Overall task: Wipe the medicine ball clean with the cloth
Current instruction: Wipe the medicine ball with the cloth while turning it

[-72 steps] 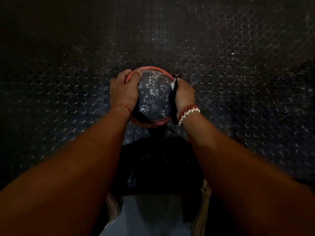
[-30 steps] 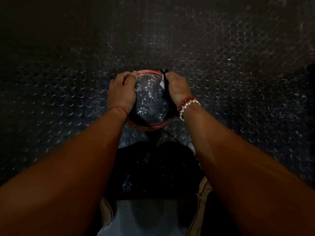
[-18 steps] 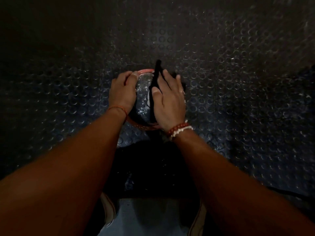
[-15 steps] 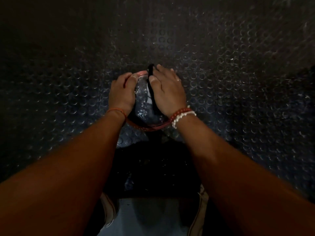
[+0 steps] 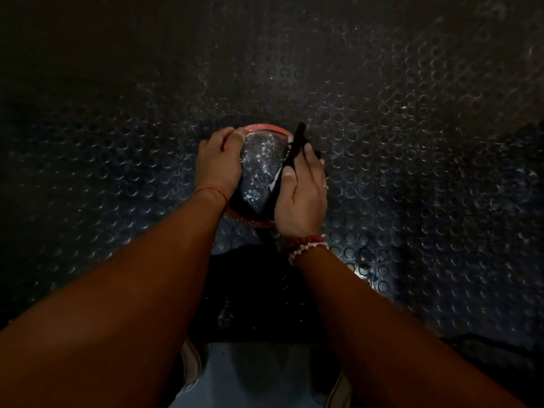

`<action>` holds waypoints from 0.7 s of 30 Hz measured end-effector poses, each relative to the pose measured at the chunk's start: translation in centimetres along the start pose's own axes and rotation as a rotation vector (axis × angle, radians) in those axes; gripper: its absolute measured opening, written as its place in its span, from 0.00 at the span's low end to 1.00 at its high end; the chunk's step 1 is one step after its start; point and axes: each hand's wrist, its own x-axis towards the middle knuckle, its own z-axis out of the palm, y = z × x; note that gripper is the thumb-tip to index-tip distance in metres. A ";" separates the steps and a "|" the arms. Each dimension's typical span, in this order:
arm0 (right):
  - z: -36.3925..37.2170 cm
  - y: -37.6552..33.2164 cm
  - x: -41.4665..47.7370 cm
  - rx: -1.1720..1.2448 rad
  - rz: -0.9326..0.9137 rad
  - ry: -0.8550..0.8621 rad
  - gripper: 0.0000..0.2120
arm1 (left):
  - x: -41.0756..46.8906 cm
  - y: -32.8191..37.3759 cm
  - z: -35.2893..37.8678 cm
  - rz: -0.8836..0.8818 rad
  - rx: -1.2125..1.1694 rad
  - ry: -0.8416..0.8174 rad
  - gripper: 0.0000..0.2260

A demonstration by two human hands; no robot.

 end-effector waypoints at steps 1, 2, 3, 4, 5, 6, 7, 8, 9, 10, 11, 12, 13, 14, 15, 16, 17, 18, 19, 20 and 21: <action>0.1 -0.1 0.3 -0.021 -0.065 0.007 0.24 | 0.0 -0.1 0.0 0.007 0.011 -0.001 0.21; 0.1 -0.2 1.0 -0.051 -0.129 -0.010 0.23 | -0.1 -0.3 -0.1 0.012 0.024 -0.002 0.19; 0.0 -0.5 1.9 -0.083 -0.179 -0.053 0.21 | -0.1 -0.4 -0.1 0.017 0.037 -0.005 0.18; -0.1 -0.7 2.9 -0.105 -0.215 -0.111 0.20 | -0.1 -0.4 -0.1 0.017 0.043 -0.007 0.18; -0.2 -0.9 4.1 -0.107 -0.232 -0.176 0.20 | -0.2 -0.4 -0.1 0.020 0.044 -0.008 0.18; -0.2 -0.9 5.3 -0.088 -0.233 -0.228 0.19 | -0.3 -0.4 -0.2 0.022 0.043 -0.010 0.18; -0.4 -1.0 6.5 -0.057 -0.202 -0.272 0.17 | -0.4 -0.3 -0.2 0.023 0.041 -0.011 0.18; -0.5 -0.9 7.6 -0.025 -0.133 -0.307 0.15 | -0.5 -0.3 -0.2 0.025 0.036 -0.011 0.18; -0.7 -0.8 8.6 0.012 -0.035 -0.332 0.14 | -0.5 -0.3 -0.1 0.028 0.030 -0.011 0.18; -0.8 -0.5 9.2 0.062 0.064 -0.331 0.15 | -0.5 -0.3 -0.1 0.030 0.024 -0.011 0.18; -0.8 -0.2 9.4 0.124 0.151 -0.312 0.16 | -0.4 -0.4 0.0 0.029 0.020 -0.007 0.18; -0.7 0.2 9.4 0.173 0.211 -0.279 0.17 | -0.4 -0.3 0.0 0.022 0.017 -0.002 0.17; -0.6 0.5 8.9 0.194 0.248 -0.243 0.16 | -0.4 -0.3 0.0 0.014 0.017 0.002 0.17; -0.4 0.7 8.1 0.195 0.268 -0.207 0.14 | -0.4 -0.3 0.0 0.007 0.014 0.006 0.17; -0.2 0.9 7.0 0.190 0.281 -0.163 0.13 | -0.3 -0.3 0.0 0.006 0.007 0.010 0.17; -0.1 0.9 5.5 0.183 0.274 -0.118 0.14 | -0.3 -0.3 0.0 0.004 0.000 0.012 0.17; -0.1 0.7 4.1 0.170 0.242 -0.084 0.17 | -0.2 -0.2 -0.1 0.005 -0.003 0.012 0.17; -0.1 0.3 2.7 0.151 0.184 -0.061 0.20 | -0.2 -0.2 -0.1 0.006 -0.004 0.006 0.17; -0.1 -0.1 1.6 0.123 0.120 -0.050 0.21 | 0.0 -0.3 -0.2 0.009 -0.011 0.003 0.18; 0.1 -0.2 1.0 0.089 0.057 -0.044 0.21 | 0.0 -0.4 -0.3 0.012 -0.014 0.000 0.19; 0.2 -0.3 0.9 0.047 -0.002 -0.045 0.21 | 0.1 -0.5 -0.3 0.020 -0.013 -0.003 0.19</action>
